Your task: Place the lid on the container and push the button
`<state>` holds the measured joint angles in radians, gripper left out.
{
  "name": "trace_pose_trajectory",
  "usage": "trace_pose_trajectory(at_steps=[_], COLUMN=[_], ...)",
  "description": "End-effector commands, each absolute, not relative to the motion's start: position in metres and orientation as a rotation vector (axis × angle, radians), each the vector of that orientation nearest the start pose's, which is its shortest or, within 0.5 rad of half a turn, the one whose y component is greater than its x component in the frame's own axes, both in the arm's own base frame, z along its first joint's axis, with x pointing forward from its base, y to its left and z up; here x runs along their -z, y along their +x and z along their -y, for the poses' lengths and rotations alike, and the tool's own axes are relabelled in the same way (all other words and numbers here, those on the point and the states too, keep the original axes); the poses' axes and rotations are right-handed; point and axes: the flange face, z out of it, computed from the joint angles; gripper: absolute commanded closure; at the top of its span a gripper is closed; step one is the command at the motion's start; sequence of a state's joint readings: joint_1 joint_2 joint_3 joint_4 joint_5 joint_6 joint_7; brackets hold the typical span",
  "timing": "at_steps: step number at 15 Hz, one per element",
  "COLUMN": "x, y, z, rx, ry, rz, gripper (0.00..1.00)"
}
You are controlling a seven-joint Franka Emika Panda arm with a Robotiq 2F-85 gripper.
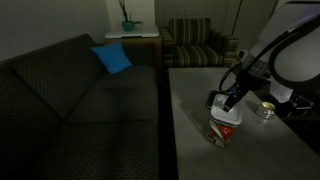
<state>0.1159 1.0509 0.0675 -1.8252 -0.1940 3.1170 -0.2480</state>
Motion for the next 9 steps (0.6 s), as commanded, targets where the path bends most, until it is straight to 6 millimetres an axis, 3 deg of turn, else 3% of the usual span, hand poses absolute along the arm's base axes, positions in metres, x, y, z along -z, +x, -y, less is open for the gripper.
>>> trace_pose_trajectory(at_steps=[1,9], x=[0.024,-0.017], y=[0.587,0.58], z=[-0.116,-0.108], rx=[0.392,0.364], ry=[-2.977,-2.899], rz=[0.902,0.882], gripper=[0.0,0.0])
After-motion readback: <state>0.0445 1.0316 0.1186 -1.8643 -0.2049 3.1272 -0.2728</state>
